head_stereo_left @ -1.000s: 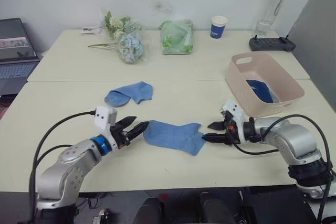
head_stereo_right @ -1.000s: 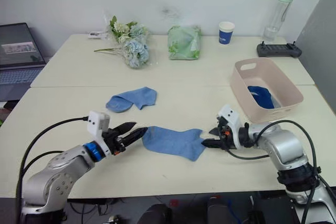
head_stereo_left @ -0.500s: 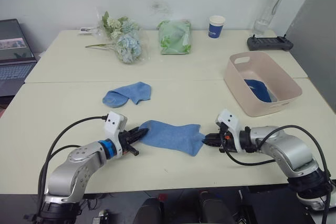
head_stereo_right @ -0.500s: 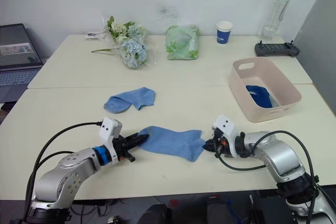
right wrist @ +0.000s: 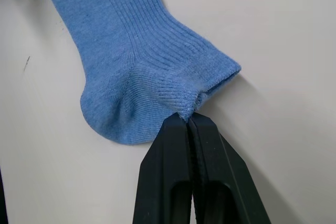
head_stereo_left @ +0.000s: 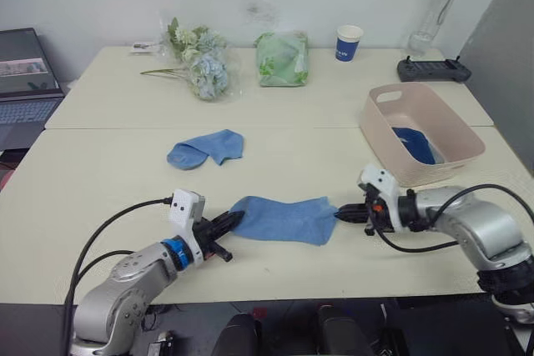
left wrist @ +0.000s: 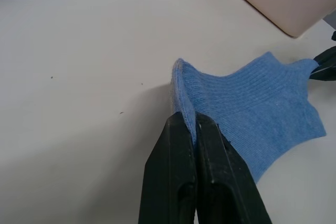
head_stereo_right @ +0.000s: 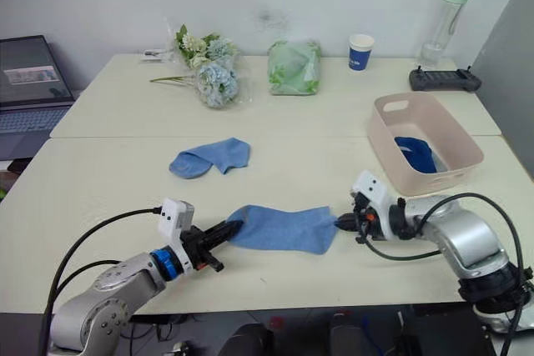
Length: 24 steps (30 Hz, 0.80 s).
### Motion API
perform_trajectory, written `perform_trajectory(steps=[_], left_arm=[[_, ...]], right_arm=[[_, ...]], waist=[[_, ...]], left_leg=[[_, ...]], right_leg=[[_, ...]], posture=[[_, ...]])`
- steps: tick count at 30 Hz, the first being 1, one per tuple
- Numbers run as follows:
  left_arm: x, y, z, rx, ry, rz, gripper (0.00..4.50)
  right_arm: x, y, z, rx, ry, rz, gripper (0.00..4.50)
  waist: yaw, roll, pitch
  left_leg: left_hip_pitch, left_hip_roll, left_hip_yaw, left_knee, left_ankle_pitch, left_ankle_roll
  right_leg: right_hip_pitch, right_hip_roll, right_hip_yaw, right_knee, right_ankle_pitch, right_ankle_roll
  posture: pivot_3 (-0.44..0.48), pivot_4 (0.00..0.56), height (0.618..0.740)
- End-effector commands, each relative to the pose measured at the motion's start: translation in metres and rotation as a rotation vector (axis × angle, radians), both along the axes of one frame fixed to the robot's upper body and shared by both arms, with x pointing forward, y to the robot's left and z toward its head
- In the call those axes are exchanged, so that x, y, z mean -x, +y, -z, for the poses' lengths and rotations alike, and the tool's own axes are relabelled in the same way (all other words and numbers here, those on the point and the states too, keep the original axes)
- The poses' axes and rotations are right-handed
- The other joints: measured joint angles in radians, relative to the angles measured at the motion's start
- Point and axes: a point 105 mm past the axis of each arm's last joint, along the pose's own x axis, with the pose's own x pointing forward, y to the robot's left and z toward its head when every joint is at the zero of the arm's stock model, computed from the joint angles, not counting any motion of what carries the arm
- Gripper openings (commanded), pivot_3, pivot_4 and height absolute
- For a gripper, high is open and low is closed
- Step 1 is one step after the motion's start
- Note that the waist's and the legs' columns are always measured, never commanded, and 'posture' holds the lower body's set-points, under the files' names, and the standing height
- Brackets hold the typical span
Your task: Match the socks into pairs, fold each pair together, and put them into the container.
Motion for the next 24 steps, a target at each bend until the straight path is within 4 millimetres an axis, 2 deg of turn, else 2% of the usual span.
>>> perform_trajectory(steps=[1, 6, 10, 11, 14, 19, 23, 24], left_arm=[[0.006, -0.017, -0.003, 0.016, -0.022, 0.005, 0.01], [-0.001, -0.013, -0.006, 0.01, -0.04, -0.054, 0.01], [0.003, -0.003, -0.002, -0.015, -0.026, -0.04, 0.01], [0.004, -0.003, -0.001, -0.019, -0.024, -0.03, 0.0], [0.002, 0.0, 0.0, -0.031, -0.03, -0.021, 0.62], [-0.003, 0.018, -0.007, -0.056, -0.05, -0.044, 2.27], [0.003, 0.034, -0.023, -0.076, -0.067, 0.0, 3.51], [0.005, 0.036, -0.026, -0.08, -0.073, 0.024, 3.84]], right_arm=[[-0.001, -0.006, -0.005, 0.016, -0.002, -0.015, 0.03], [0.002, -0.01, 0.002, 0.037, 0.025, -0.007, 0.03], [0.005, -0.007, 0.005, 0.042, 0.021, -0.018, 0.03], [0.002, -0.006, 0.005, 0.033, 0.01, -0.002, 0.24], [-0.001, -0.006, 0.002, 0.023, -0.012, -0.001, 1.03], [-0.005, -0.017, -0.013, 0.013, -0.069, 0.023, 2.79], [-0.007, -0.024, -0.035, -0.013, -0.143, 0.023, 4.18], [-0.007, -0.023, -0.039, -0.023, -0.164, 0.008, 4.2]], waist=[[0.0, 0.0, 0.0], [0.001, 0.0, 0.0], [0.001, 0.0, 0.0], [0.001, 0.0, 0.0], [0.001, 0.0, 0.0], [0.001, 0.0, 0.0], [0.0, 0.0, 0.0], [0.0, 0.0, 0.0]], left_leg=[[0.0, 0.0, 0.0, 0.0, 0.0, 0.0], [0.0, 0.0, 0.0, 0.0, 0.0, 0.0], [0.0, 0.0, 0.001, 0.0, 0.0, 0.0], [0.0, 0.0, 0.001, 0.0, 0.0, 0.0], [0.0, 0.0, 0.001, 0.0, 0.0, 0.0], [0.0, 0.0, 0.0, 0.0, 0.0, 0.0], [0.0, 0.0, 0.0, 0.0, 0.0, 0.0], [0.0, 0.0, 0.0, 0.0, 0.0, 0.0]], right_leg=[[0.0, 0.0, 0.0, 0.0, 0.0, 0.0], [0.0, 0.0, 0.0, 0.001, 0.0, 0.0], [0.0, 0.0, 0.0, 0.0, 0.0, 0.0], [0.0, 0.0, 0.0, 0.0, 0.0, 0.0], [0.0, 0.0, 0.0, 0.0, 0.0, 0.0], [0.0, 0.0, 0.0, 0.0, 0.0, 0.0], [0.0, 0.0, 0.0, 0.0, 0.0, 0.0], [0.0, 0.0, 0.0, 0.0, 0.0, 0.0]], posture=[[0.0, 0.15, 0.74], [0.0, 0.15, 0.74], [0.0, 0.15, 0.74], [0.0, 0.15, 0.74], [0.0, 0.15, 0.74], [0.0, 0.15, 0.74], [0.0, 0.15, 0.74], [0.0, 0.15, 0.74]])
